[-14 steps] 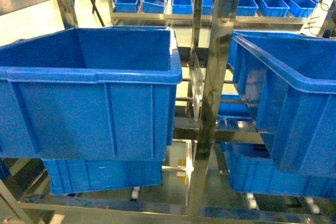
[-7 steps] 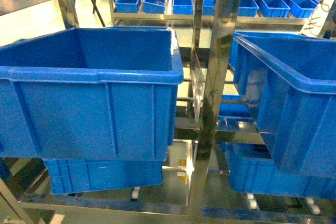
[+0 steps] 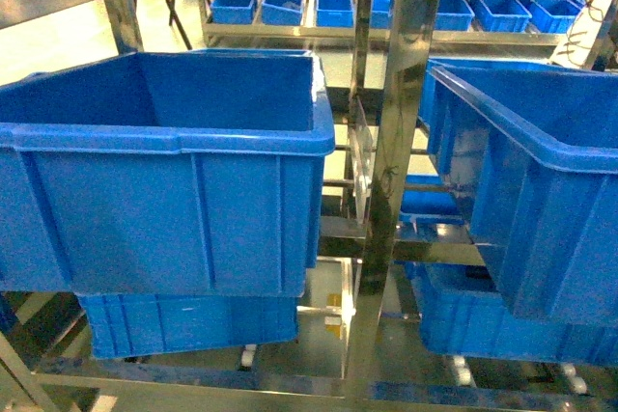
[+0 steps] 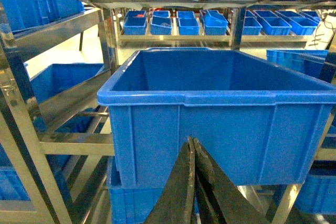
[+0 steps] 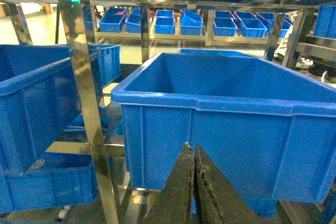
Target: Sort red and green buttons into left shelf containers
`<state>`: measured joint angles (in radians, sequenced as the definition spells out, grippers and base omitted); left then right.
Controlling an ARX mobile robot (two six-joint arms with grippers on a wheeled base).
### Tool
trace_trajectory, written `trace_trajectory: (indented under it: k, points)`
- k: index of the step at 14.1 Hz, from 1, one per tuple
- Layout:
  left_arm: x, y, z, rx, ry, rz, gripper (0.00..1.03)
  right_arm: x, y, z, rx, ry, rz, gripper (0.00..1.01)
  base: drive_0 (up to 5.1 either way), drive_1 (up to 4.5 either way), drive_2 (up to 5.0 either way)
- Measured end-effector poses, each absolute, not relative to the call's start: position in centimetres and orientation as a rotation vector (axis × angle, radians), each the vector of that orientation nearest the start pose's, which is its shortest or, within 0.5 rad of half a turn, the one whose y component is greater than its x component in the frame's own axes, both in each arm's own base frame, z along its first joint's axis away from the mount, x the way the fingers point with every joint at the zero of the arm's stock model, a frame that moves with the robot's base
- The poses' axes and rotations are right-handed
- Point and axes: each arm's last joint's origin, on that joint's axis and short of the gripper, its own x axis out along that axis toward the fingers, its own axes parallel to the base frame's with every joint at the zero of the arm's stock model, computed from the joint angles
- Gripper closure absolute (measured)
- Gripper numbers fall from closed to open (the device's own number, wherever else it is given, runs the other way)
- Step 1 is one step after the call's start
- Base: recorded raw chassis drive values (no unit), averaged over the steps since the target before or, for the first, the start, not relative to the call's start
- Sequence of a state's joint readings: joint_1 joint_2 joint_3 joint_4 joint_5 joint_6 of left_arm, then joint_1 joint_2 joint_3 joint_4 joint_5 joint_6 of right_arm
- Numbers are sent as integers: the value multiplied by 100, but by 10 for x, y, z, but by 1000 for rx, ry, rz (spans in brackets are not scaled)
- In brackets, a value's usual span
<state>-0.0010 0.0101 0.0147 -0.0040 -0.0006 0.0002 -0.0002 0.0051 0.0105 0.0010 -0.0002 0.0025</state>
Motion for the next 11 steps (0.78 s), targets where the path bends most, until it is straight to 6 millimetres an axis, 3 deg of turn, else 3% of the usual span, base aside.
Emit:
trace_trajectory:
  k: [4,6,10,11]
  points:
    - [97,0,167,-1,-1,0,101,97,0,166,2,-1,0,99,0,0,0]
    - [97,0,167,0,-1,0,88,97,0,166,2,-2,0,93,0,0,0]
    - [97,0,167,0,-1,0,29,97,0,166,2,-2,0,33,0,0,0]
    - [97,0,167,0,-1,0,18,97,0,166,2,-2,0,22,0,0,0]
